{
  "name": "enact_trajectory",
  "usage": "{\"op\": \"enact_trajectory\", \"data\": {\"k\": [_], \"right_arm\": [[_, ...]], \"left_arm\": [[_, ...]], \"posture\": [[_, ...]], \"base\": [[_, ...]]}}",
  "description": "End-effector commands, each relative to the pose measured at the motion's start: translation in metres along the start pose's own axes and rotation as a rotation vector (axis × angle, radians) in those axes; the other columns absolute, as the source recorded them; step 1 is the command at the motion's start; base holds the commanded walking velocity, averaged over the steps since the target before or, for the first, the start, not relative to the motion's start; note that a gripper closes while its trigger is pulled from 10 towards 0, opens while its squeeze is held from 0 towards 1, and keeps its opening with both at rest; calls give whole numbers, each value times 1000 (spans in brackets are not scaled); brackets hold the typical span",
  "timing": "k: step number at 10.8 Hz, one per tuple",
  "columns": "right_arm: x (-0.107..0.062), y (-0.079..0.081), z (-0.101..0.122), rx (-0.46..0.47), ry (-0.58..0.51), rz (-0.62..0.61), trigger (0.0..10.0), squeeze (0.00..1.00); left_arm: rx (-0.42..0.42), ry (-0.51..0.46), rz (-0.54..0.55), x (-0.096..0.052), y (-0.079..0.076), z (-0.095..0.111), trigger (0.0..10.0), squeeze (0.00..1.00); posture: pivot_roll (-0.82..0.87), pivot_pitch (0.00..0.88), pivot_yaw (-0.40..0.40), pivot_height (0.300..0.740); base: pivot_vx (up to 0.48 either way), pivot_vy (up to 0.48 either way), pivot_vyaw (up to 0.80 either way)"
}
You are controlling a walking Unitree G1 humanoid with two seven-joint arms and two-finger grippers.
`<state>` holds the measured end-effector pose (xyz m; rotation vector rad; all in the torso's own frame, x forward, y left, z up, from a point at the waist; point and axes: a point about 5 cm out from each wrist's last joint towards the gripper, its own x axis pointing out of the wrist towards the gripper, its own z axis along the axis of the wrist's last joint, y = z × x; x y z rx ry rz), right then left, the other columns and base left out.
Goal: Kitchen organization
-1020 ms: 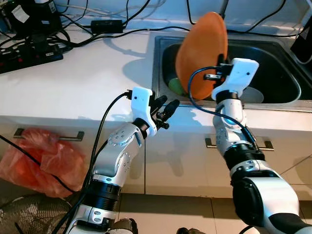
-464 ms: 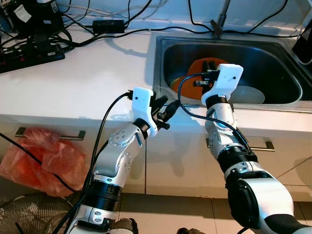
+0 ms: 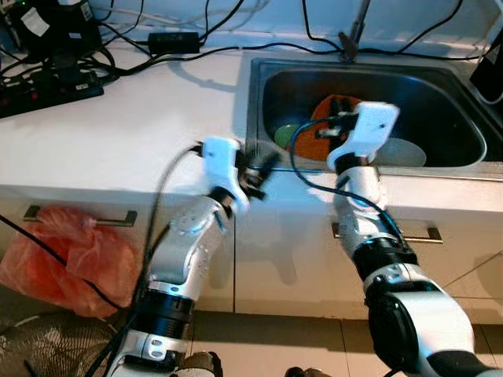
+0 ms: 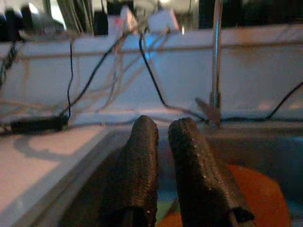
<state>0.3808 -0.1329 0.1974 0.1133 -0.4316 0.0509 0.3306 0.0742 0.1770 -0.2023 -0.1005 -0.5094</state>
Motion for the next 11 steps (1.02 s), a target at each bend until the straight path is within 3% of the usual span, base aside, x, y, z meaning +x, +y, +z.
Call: {"op": "enact_trajectory", "data": {"k": [1, 3, 4, 8, 11], "right_arm": [[1, -6, 6, 4, -21, -7, 10000, 0], [-13, -19, 23, -40, -118, 4, 10000, 0], [-17, -22, 25, -56, -123, 6, 10000, 0], [-81, -54, 11, -117, -8, -75, 10000, 0], [-89, -54, 11, -99, 14, -103, 10000, 0]], "left_arm": [[35, -28, 35, 3, 4, 6, 10000, 0], [141, -133, 162, 1, 18, 18, 10000, 0], [149, -149, 185, -1, 20, 20, 10000, 0], [289, -216, 330, -17, 41, 20, 10000, 0], [334, -204, 381, -32, 50, 12, 10000, 0]], "posture": [[137, 82, -20, 740], [107, 87, -14, 740], [99, 88, -12, 740], [77, 105, 0, 740], [79, 108, 8, 740]], "base": [[0, 0, 0], [0, 0, 0], [0, 0, 0], [0, 0, 0], [0, 0, 0]]}}
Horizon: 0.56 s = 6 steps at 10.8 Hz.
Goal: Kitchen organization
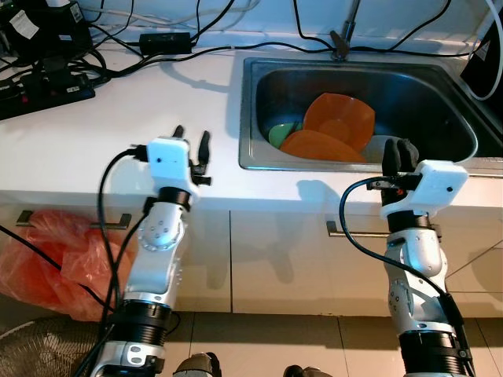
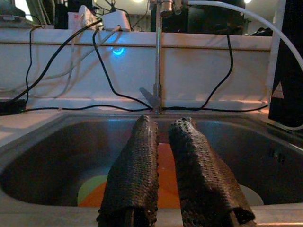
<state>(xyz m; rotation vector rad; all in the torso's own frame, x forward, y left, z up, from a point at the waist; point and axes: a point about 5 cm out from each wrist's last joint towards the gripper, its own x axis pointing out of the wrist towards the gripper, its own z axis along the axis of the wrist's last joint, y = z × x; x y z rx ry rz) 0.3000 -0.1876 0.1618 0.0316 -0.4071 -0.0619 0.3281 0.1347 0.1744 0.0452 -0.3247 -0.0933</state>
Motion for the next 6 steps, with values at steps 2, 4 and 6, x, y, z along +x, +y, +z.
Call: {"op": "enact_trajectory", "data": {"k": [2, 4, 6], "right_arm": [[0, -2, 3, 4, -6, -10, 10000, 0], [4, 5, 4, 19, -6, 6, 10000, 0], [2, 7, 5, 19, 9, 9, 10000, 0]], "left_arm": [[12, -11, 5, 0, 0, 2, 10000, 0], [27, -36, 11, 1, -2, 4, 10000, 0], [28, -38, 7, 1, -4, 4, 10000, 0]], "posture": [[79, 108, 8, 740], [80, 97, 9, 740], [79, 96, 8, 740]], "base": [[0, 0, 0], [0, -437, 0], [0, -480, 0]]}}
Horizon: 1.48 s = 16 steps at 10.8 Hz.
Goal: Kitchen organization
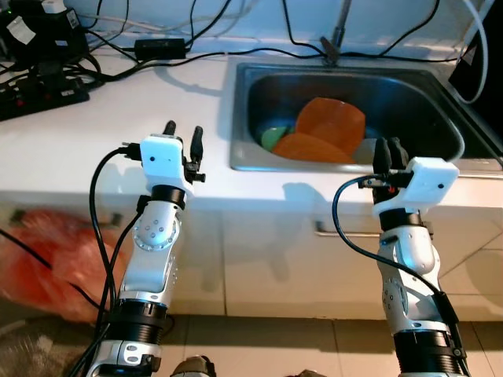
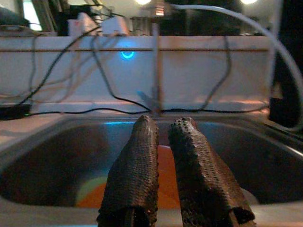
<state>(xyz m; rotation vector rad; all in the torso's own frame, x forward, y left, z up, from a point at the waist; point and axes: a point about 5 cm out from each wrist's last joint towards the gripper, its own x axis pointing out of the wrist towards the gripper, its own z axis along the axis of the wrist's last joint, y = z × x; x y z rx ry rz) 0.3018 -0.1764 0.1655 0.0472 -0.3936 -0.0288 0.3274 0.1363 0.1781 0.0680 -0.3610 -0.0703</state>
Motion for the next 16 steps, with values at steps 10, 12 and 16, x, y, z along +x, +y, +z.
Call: {"op": "enact_trajectory", "data": {"k": [10, 12, 16], "right_arm": [[2, -2, 5, 0, 14, 15, 10000, 0], [2, 1, 5, 5, 18, 29, 10000, 0], [-2, -3, 2, 0, 35, 17, 10000, 0]], "left_arm": [[-1, -3, -9, 1, -10, -1, 10000, 0], [4, 2, -10, 1, -10, -2, 10000, 0], [4, 8, -20, 0, -13, -3, 10000, 0]], "posture": [[75, 120, -5, 740], [72, 123, -5, 740], [67, 126, -2, 740]], "base": [[0, -480, 0], [0, -480, 0], [0, -480, 0]]}}
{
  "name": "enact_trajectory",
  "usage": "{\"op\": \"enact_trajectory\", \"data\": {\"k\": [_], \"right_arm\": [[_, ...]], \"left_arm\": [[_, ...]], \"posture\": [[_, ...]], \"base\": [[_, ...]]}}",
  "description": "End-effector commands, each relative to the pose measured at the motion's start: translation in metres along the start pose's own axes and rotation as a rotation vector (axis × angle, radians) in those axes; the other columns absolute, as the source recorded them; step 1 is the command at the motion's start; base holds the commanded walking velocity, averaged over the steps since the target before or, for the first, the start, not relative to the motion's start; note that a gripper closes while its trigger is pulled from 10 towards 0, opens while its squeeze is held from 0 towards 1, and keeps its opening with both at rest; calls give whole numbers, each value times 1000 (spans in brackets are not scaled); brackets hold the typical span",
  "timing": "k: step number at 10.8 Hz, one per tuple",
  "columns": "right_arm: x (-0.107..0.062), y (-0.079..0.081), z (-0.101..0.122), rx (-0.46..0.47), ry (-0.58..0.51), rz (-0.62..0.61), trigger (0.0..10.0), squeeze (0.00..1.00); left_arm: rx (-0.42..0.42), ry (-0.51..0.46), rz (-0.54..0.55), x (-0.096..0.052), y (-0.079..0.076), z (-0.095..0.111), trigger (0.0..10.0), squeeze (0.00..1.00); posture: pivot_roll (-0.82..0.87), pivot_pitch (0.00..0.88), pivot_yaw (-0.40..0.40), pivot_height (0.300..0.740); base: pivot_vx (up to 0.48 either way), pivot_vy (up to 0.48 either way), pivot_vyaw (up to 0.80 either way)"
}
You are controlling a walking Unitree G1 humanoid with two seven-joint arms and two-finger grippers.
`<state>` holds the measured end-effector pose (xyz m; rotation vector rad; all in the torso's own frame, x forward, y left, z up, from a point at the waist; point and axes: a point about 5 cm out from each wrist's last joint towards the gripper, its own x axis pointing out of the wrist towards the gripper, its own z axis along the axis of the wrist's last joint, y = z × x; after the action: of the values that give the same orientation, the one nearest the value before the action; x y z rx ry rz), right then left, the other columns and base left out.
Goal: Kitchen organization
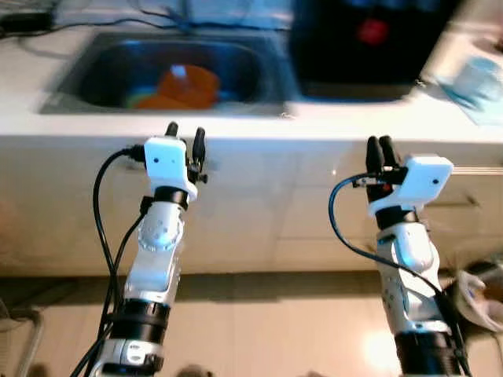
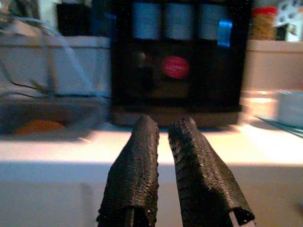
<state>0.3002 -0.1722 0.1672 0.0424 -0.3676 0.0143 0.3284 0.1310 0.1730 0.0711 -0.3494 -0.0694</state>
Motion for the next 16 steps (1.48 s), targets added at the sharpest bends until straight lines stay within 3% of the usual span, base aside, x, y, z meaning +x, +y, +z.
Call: {"op": "enact_trajectory", "data": {"k": [1, 4, 7, 9, 11, 13, 16], "right_arm": [[-1, -8, 0, -3, 9, -28, 10000, 0], [-5, -20, -17, -16, 74, -64, 10000, 0], [-28, -32, -69, -20, 310, -66, 10000, 0], [-54, -32, -107, -30, 504, -27, 10000, 0], [-90, -28, -143, -33, 718, 22, 10000, 0], [-122, -26, -164, -29, 892, 35, 10000, 0], [-154, -21, -178, -1, 1040, 27, 10000, 0]], "left_arm": [[1, -2, -23, 1, -8, 1, 10000, 0], [-2, 56, -30, -3, -9, -15, 10000, 0], [10, 330, -29, -33, -3, -78, 10000, 0], [20, 559, -26, -67, 4, -121, 10000, 0], [8, 778, 7, -111, 10, -154, 10000, 0], [32, 922, -5, -146, 11, -171, 10000, 0], [40, 1063, -20, -180, 12, -183, 10000, 0]], "posture": [[63, 128, 0, 740], [63, 126, -1, 740], [62, 116, 1, 740], [60, 109, 1, 740], [61, 103, -1, 740], [69, 102, -6, 740], [78, 117, -7, 740]], "base": [[0, -480, 0], [0, -451, 0], [0, 0, 0], [0, 0, 0], [0, 0, 0], [0, 0, 0], [0, 0, 0]]}}
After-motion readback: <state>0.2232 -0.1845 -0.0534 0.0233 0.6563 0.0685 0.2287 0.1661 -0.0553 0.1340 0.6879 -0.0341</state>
